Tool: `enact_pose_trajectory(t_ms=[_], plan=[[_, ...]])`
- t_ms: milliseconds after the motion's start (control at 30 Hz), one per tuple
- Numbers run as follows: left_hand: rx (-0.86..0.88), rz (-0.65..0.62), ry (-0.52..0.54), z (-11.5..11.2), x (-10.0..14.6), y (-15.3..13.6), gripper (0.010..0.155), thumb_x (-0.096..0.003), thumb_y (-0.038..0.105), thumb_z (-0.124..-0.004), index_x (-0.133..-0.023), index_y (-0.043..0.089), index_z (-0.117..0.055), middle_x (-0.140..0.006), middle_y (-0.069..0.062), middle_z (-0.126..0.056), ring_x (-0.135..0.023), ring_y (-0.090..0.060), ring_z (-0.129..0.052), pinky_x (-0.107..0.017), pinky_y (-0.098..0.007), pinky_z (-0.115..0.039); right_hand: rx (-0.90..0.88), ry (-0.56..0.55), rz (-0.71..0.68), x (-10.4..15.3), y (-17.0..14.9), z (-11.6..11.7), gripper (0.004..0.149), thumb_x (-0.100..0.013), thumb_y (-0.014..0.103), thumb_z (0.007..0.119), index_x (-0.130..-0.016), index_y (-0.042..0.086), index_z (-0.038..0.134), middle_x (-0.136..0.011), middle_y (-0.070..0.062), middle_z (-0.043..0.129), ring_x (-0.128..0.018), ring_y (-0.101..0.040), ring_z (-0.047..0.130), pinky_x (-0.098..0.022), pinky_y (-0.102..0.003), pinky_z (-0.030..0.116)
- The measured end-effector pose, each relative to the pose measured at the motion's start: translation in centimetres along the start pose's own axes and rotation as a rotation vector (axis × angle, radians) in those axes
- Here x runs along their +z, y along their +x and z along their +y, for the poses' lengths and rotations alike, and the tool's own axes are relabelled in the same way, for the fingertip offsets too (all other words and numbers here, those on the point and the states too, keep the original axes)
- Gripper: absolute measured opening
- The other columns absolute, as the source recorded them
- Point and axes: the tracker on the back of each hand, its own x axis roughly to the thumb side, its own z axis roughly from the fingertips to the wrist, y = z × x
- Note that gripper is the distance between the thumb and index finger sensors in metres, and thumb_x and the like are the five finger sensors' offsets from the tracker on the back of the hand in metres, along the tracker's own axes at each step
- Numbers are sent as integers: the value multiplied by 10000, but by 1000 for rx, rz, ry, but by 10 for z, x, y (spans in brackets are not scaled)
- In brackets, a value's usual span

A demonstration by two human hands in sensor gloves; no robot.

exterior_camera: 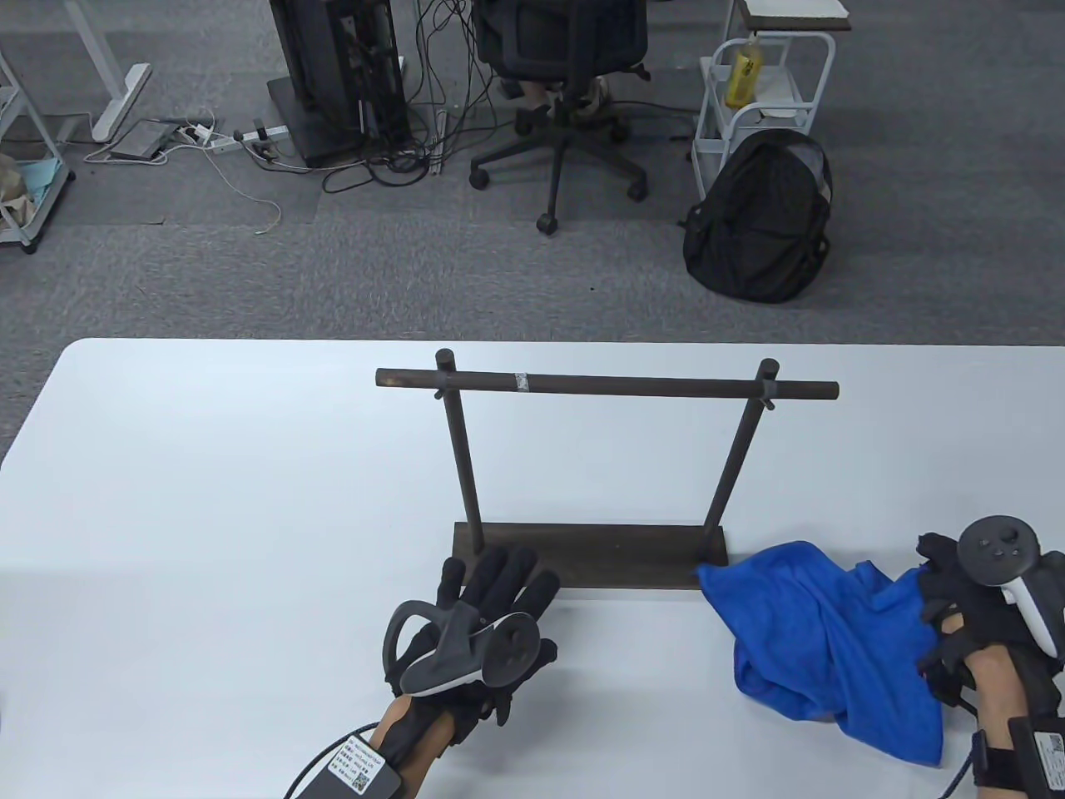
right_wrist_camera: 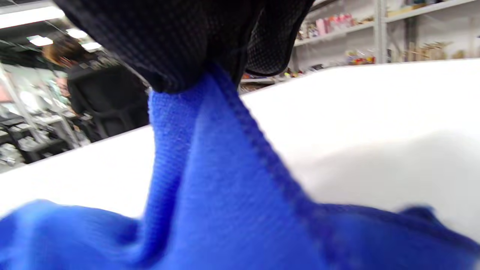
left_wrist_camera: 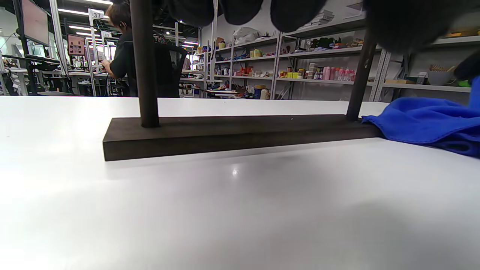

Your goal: Drape rectangular towel over desktop hanging rack bar

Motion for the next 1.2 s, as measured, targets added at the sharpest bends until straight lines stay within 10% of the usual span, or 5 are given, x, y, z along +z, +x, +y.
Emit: enact_pose_trajectory(t_ms=[367,567,933,1200], plan=[[21,24,27,6,0,-6,749,-423,678,-640,-1089,407,-434,-1227,-14,-387,-1148,-367,-452,-755,-637,-429,-149,-20,-451,55,99,-55,468,-393,259,926,-852,251,840,-718,48,1021,-893,-218,893,-697,-645,496],[56,41,58,11,2,-11,746,-428,670,-642,-1091,401,-431,-1226,-11,-395,-1148,-364,-461,-755,-634,-436,-188,191,-683,86,173,-68,465,-401,251,922,-858,233,837,-722,32,1022,-873,-232,909,-695,-631,525],[237,102,43,9,1,-40,699,-471,523,-714,-1087,382,-416,-1217,3,-430,-1137,-349,-529,-755,-617,-482,-274,460,-1024,149,304,-56,465,-411,246,913,-867,210,830,-724,17,1017,-851,-249,927,-692,-614,551],[415,130,-1,-1,-3,-62,632,-493,354,-732,-1069,398,-475,-1198,45,-524,-1118,-335,-616,-751,-607,-522,-317,475,-1032,142,310,-44,469,-409,242,912,-868,201,825,-723,11,1014,-850,-251,924,-690,-615,553]])
